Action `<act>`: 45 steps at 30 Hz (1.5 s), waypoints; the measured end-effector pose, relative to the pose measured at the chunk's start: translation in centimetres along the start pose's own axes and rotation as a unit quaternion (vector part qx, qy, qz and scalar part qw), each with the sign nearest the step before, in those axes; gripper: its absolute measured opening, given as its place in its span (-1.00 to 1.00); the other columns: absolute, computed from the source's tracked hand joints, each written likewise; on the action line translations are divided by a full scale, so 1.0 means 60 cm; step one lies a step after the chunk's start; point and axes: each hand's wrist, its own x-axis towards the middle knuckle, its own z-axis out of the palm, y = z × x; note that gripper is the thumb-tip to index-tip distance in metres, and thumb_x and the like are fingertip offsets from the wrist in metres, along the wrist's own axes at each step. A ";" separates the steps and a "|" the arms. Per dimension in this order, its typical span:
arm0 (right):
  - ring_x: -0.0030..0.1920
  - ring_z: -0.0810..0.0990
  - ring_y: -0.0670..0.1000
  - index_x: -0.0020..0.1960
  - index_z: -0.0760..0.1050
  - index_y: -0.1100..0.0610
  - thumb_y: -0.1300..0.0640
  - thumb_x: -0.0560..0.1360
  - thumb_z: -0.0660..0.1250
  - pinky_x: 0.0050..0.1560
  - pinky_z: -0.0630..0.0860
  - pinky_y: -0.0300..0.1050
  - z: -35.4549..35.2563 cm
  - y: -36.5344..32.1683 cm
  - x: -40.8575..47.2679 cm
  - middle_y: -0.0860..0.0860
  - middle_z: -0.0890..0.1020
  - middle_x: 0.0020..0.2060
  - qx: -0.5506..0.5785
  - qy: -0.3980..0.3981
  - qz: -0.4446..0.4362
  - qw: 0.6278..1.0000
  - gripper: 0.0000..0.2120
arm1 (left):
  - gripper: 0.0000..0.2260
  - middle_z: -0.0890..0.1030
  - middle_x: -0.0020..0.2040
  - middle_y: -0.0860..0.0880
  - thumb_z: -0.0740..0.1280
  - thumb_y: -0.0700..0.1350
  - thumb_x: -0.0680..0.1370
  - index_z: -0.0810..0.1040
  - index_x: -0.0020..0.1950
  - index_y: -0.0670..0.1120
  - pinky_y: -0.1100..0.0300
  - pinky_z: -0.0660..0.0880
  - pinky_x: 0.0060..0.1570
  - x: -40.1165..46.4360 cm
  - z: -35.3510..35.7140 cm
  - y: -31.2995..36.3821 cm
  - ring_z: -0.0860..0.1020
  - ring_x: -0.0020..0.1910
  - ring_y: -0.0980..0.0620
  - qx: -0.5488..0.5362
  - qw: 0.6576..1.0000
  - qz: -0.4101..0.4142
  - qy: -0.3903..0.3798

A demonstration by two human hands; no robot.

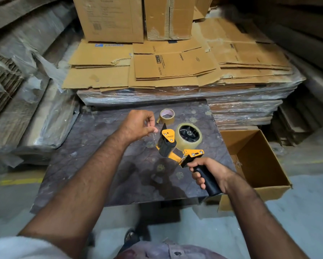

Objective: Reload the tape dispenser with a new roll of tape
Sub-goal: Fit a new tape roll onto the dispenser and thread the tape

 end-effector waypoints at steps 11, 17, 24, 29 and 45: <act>-0.52 0.31 -0.07 -0.29 0.45 0.08 0.07 0.42 0.42 -0.54 0.30 -0.22 0.003 0.002 -0.008 -0.02 0.39 -0.43 0.010 -0.024 0.002 1.000 -0.81 | -0.93 0.68 -0.28 -0.12 0.50 -0.38 0.44 0.66 -0.14 -0.25 0.06 0.70 -0.23 -0.003 0.036 0.007 0.70 -0.35 0.03 -0.152 0.987 -0.045 -0.025; -0.54 0.31 -0.08 -0.30 0.45 0.08 0.09 0.47 0.39 -0.55 0.29 -0.23 0.004 0.002 -0.009 -0.03 0.38 -0.44 0.035 -0.014 0.005 0.999 -0.80 | -0.83 0.71 -0.17 -0.07 0.40 -0.38 0.53 0.71 0.05 -0.22 0.33 0.62 -0.18 -0.014 0.058 -0.008 0.67 -0.32 0.21 -0.200 0.977 -0.062 -0.036; -0.55 0.32 -0.08 -0.28 0.46 0.07 0.08 0.46 0.40 -0.57 0.30 -0.24 0.003 0.000 -0.005 -0.04 0.39 -0.45 0.061 -0.003 0.005 0.998 -0.81 | -0.61 0.71 -0.02 -0.06 0.13 -0.48 0.53 0.53 0.11 -0.05 0.17 0.61 0.00 -0.027 0.068 -0.015 0.69 0.02 -0.01 -0.291 0.955 -0.037 -0.046; -0.54 0.34 -0.08 -0.28 0.46 0.08 0.09 0.47 0.40 -0.58 0.34 -0.25 0.013 -0.010 -0.002 -0.04 0.39 -0.43 0.082 0.008 -0.006 0.997 -0.80 | -0.45 0.56 0.26 -0.03 0.50 -0.10 0.36 0.44 0.31 -0.04 0.26 0.48 0.21 -0.049 0.080 -0.009 0.53 0.26 0.06 -0.281 0.954 -0.009 -0.101; -0.54 0.34 -0.08 -0.30 0.45 0.08 0.10 0.50 0.37 -0.57 0.34 -0.26 0.035 -0.027 -0.014 -0.03 0.41 -0.44 0.076 0.024 -0.018 0.997 -0.78 | -0.28 0.59 0.21 0.13 0.61 0.18 0.21 0.43 0.30 0.08 0.17 0.47 0.27 -0.058 0.099 -0.007 0.56 0.23 0.15 -0.174 0.984 0.017 0.020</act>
